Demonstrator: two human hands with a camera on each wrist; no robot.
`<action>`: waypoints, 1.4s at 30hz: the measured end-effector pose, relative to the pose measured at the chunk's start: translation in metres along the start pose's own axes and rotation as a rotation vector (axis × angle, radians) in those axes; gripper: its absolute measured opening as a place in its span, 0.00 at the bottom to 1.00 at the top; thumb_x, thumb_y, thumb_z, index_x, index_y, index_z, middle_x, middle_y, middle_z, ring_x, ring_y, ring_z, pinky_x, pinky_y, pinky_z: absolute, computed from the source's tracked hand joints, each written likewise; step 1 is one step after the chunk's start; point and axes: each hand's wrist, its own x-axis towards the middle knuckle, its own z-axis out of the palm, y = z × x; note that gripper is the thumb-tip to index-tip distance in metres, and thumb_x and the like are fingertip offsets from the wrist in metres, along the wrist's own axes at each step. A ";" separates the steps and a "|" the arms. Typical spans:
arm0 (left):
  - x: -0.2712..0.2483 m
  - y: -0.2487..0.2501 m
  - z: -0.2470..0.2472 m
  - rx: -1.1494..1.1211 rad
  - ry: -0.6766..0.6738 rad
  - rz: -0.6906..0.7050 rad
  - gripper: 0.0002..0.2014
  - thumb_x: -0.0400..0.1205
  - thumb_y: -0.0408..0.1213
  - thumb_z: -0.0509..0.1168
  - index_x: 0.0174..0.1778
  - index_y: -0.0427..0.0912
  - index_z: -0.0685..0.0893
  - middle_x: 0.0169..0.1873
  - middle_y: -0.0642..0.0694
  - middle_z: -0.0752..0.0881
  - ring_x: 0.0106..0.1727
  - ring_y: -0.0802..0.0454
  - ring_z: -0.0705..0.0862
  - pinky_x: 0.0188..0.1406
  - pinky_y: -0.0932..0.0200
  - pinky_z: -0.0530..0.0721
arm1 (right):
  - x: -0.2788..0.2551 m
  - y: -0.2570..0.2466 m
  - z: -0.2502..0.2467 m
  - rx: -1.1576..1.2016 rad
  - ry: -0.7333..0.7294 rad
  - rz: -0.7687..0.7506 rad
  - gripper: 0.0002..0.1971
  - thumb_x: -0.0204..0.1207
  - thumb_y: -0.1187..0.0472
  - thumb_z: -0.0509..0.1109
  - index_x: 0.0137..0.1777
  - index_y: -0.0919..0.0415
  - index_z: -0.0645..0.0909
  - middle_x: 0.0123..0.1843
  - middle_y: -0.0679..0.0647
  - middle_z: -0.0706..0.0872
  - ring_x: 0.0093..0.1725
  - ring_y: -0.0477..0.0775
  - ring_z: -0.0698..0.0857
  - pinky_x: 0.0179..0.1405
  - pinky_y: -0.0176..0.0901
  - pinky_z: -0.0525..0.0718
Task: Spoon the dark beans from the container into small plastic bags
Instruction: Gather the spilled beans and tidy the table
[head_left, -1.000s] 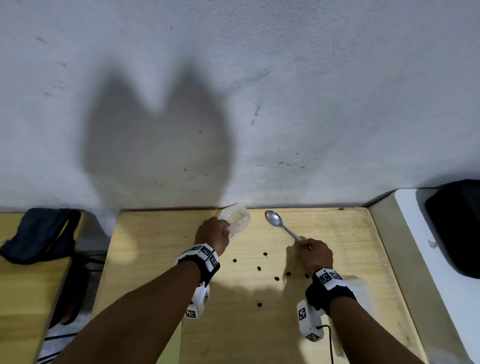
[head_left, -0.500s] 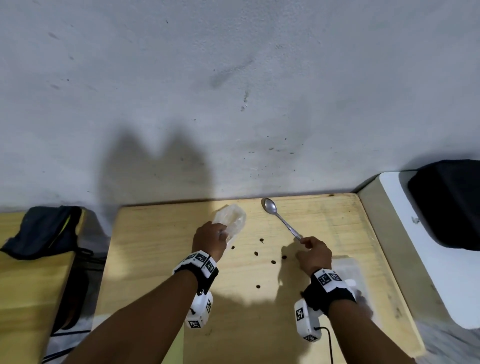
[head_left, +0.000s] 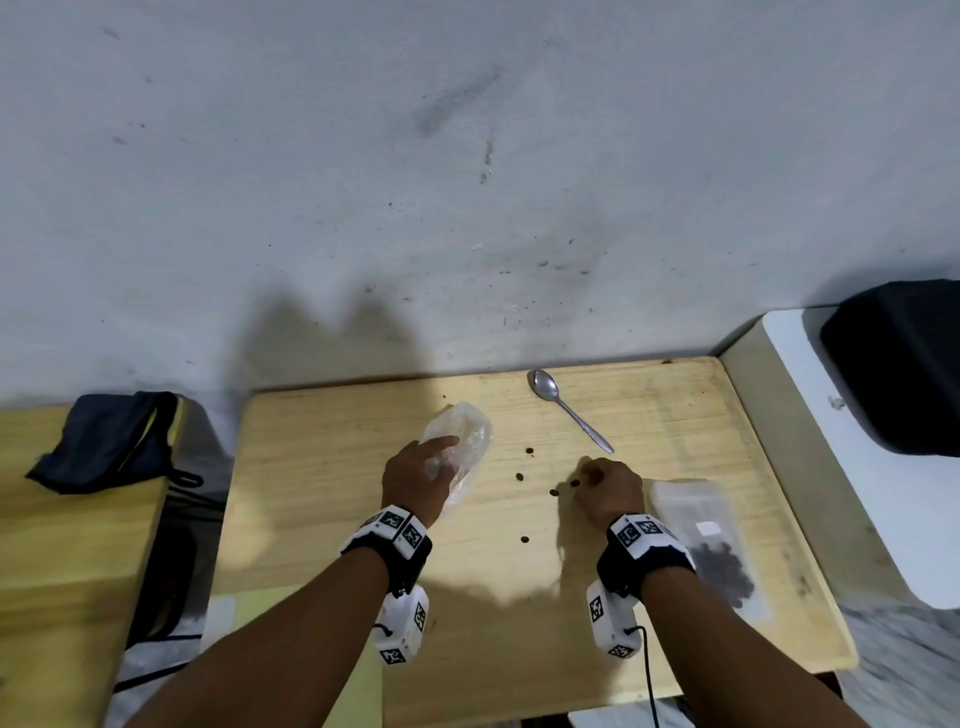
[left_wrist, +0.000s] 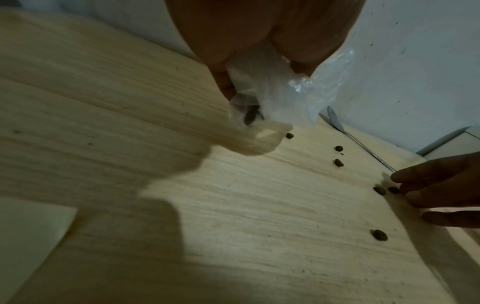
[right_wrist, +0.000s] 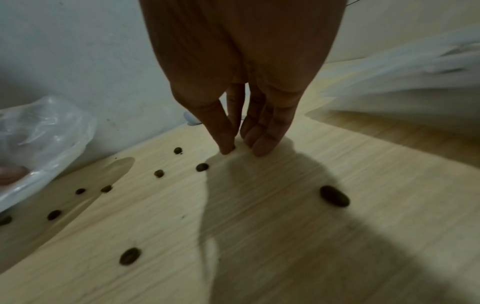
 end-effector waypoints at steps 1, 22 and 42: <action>-0.001 -0.002 -0.001 -0.011 0.014 -0.002 0.15 0.71 0.39 0.73 0.54 0.54 0.89 0.42 0.48 0.89 0.45 0.48 0.86 0.52 0.66 0.77 | -0.002 -0.004 0.002 0.010 -0.018 -0.024 0.13 0.78 0.64 0.67 0.60 0.59 0.86 0.61 0.57 0.88 0.62 0.59 0.85 0.54 0.38 0.77; 0.011 -0.026 -0.016 -0.104 0.042 -0.102 0.15 0.71 0.36 0.75 0.52 0.56 0.88 0.50 0.53 0.89 0.54 0.55 0.85 0.57 0.69 0.74 | -0.015 -0.017 0.026 0.128 -0.123 -0.204 0.14 0.74 0.68 0.72 0.57 0.57 0.88 0.58 0.54 0.90 0.61 0.54 0.86 0.56 0.28 0.74; 0.026 -0.050 -0.053 -0.052 0.176 -0.142 0.14 0.72 0.35 0.74 0.53 0.52 0.88 0.50 0.50 0.90 0.53 0.52 0.86 0.56 0.70 0.73 | -0.001 -0.064 0.045 0.186 -0.335 -0.473 0.10 0.70 0.77 0.72 0.49 0.66 0.88 0.51 0.51 0.85 0.50 0.54 0.85 0.53 0.44 0.82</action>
